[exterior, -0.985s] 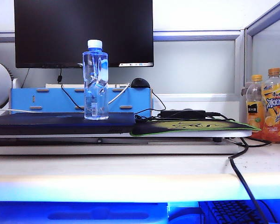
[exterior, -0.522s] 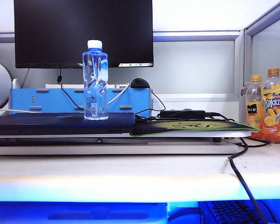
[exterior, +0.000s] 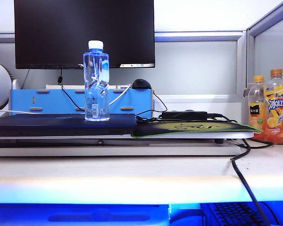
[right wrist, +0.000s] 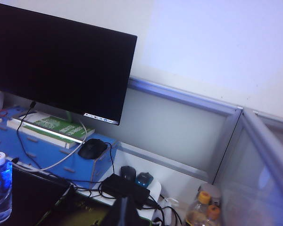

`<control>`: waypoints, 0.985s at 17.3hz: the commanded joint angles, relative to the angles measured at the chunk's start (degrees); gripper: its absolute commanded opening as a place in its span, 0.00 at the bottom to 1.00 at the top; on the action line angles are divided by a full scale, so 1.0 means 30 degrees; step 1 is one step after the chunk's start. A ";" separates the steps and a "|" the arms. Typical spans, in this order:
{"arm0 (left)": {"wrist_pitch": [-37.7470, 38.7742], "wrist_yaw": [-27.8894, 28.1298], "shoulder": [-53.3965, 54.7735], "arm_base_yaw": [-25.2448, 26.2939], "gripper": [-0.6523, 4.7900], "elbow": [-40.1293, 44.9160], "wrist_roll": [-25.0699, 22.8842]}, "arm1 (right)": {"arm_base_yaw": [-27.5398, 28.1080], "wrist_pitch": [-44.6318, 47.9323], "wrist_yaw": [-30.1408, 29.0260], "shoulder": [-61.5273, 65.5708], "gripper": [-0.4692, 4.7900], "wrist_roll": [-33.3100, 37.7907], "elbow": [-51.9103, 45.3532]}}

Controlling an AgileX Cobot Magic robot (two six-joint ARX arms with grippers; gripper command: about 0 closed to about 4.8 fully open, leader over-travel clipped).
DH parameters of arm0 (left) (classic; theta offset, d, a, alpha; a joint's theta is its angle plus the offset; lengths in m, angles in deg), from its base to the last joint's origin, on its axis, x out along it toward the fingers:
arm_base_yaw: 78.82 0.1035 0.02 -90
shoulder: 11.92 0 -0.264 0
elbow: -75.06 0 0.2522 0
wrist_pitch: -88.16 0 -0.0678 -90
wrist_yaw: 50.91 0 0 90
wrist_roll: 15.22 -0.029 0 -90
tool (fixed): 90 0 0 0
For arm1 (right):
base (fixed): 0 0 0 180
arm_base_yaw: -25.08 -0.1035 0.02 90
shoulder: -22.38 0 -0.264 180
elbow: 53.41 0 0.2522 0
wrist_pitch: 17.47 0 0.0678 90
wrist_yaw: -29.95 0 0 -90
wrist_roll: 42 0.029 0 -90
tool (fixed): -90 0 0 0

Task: Pick up the mineral water bottle and place it on the laptop.

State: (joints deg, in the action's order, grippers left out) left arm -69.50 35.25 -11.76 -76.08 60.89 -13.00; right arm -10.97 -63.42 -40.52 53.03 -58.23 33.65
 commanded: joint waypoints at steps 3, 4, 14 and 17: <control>-0.0015 -0.0015 -0.0036 0.0007 0.12 0.0000 -0.0029 | 0.2120 0.9304 -0.1078 -0.3891 0.12 0.0051 -1.1103; -0.0007 -0.0015 -0.0036 0.0007 0.12 0.0000 -0.0022 | 0.2448 1.0163 -0.1661 -0.4175 0.12 0.0051 -1.2546; -0.0007 -0.0015 -0.0036 0.0007 0.12 0.0000 -0.0022 | 0.8284 1.3522 -0.4073 -0.7963 0.12 0.4204 -2.2185; -0.0007 -0.0015 -0.0036 0.0007 0.12 0.0000 -0.0022 | 1.0163 1.3253 -0.4765 -0.8816 0.13 0.4874 -2.3059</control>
State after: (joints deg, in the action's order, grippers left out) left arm -69.50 35.25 -11.74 -76.08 60.89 -13.00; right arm 18.58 -24.18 -53.63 26.98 -44.70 -34.81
